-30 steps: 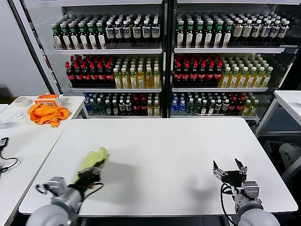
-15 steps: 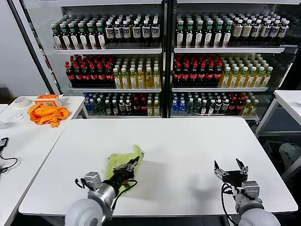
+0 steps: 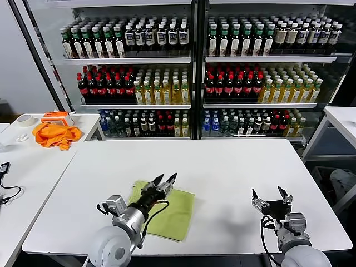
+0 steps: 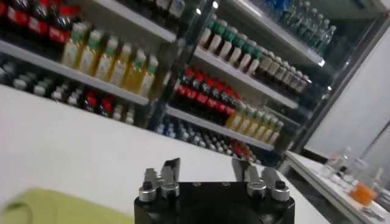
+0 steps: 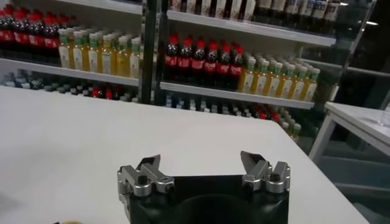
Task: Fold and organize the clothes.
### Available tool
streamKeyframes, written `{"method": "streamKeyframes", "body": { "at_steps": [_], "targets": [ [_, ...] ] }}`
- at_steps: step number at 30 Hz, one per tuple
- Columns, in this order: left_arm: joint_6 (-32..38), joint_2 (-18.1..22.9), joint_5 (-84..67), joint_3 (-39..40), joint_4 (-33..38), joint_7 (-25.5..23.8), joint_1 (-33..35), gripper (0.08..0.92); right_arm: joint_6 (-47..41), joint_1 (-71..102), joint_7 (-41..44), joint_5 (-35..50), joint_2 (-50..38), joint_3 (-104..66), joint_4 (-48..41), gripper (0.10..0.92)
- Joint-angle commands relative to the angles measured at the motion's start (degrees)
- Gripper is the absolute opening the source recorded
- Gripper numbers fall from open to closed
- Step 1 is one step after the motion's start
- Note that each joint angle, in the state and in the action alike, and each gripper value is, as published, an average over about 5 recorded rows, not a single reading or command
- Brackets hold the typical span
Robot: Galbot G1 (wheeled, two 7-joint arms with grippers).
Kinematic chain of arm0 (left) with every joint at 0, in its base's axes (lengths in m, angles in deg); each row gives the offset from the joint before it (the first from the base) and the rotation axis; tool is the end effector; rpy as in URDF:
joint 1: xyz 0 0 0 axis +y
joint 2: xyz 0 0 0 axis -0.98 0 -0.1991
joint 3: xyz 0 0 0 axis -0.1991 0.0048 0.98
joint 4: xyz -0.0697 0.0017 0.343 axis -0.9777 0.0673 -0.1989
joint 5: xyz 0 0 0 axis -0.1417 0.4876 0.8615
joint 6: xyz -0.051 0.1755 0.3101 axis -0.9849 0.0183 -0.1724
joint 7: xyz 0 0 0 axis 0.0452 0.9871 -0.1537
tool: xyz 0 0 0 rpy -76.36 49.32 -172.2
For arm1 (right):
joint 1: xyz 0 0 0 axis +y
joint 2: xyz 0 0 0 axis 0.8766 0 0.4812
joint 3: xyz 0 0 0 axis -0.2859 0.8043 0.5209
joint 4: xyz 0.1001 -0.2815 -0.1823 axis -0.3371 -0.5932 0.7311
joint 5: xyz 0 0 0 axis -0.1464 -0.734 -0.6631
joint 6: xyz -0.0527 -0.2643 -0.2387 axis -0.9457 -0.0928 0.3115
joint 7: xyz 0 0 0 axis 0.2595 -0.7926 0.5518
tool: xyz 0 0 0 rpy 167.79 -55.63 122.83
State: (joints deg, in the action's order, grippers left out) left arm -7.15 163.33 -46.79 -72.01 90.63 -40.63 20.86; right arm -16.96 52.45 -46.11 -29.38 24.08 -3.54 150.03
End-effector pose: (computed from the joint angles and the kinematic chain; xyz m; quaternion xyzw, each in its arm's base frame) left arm 0.2690 -0.0247 -0.2337 -0.1905 -0.9473 0.2054 0.1552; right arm 0.2225 -0.0761 -0.2410 -0.0118 -0.9825 0.0776 0.1687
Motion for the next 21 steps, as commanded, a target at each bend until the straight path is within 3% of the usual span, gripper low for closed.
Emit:
{"method": "streamKeyframes", "body": {
  "at_steps": [1,8,21],
  "targets": [
    [5.1,-7.3,10.8,-10.3,-1.3,-3.5,1.3,0.647,-3.6,-2.2,0.0,9.4,0.5,7.8,2.4,0.823],
    [5.2,-9.1,11.0,-14.8,1.2,-3.7,6.8,0.810,-5.7,-10.8,1.0,14.0,3.4,22.8,-1.1,0.823],
    [4.8,-7.4,12.2,-14.5,4.0,-3.7,10.4,0.823,-5.8,-20.9,2.0,19.6,8.6,30.1,-13.5,0.823]
  ]
}}
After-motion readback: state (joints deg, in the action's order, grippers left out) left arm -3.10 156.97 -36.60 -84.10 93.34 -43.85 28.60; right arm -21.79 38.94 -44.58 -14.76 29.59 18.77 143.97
